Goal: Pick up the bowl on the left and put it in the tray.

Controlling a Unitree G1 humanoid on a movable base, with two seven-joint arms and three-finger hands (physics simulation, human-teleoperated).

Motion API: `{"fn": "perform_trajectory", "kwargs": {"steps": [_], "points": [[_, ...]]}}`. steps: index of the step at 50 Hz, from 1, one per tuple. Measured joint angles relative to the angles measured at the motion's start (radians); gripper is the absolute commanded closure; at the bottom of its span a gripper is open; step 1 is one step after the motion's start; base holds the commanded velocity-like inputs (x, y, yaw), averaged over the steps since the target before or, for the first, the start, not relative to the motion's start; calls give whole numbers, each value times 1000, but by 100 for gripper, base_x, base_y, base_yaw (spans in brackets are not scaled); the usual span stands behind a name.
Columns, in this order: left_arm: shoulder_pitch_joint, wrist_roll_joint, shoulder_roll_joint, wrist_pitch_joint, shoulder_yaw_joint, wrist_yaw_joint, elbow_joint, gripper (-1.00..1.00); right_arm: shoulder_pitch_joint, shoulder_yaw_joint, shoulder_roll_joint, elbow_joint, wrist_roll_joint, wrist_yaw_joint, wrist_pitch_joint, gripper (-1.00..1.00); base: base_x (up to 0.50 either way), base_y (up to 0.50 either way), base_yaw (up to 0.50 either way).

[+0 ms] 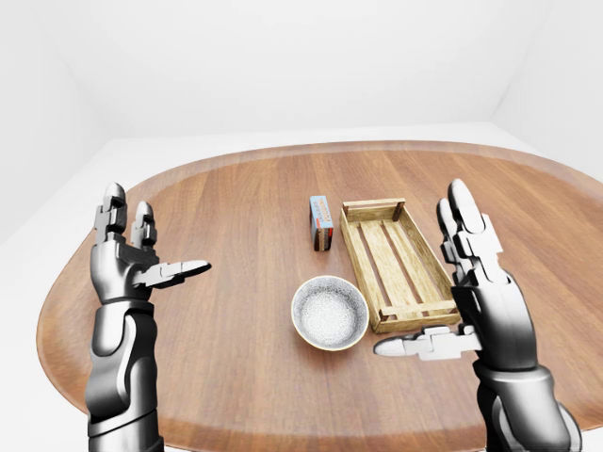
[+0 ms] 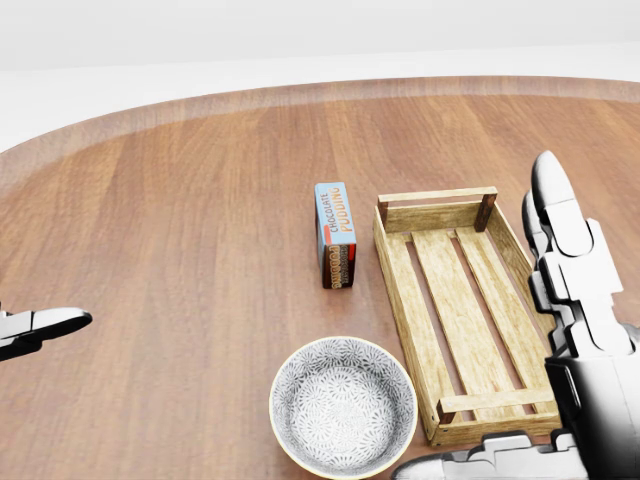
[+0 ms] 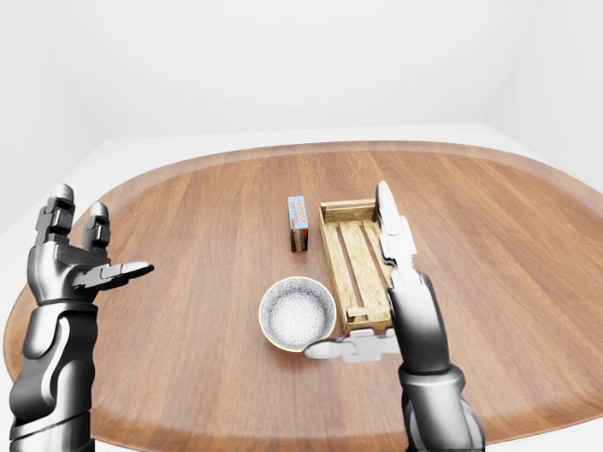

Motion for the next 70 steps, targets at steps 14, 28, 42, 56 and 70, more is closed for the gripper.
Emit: {"fn": "perform_trajectory", "kwargs": {"steps": [14, 28, 42, 56, 70], "points": [[-2, 1, 0, 0, -1, 1, 5, -100, -67, 60, -16, 118, -163, 44, 0, -100, 0, 0, 0], [-1, 2, 0, 0, -1, 2, 7, -100, -56, 133, -28, 255, -280, 42, 0, -100, 0, 0, 0], [1, 5, -1, 0, -3, 2, 5, -100, -13, 213, -49, 355, -400, 51, 0, -100, 0, 0, 0], [0, 7, -2, 0, -5, 1, 9, -100, 25, 257, -64, 395, -476, 71, 0, -100, 0, 0, 0], [-1, 11, -2, 0, -6, 0, 13, -100, 23, 272, -73, 432, -532, 92, 0, -100, 0, 0, 0]]}}
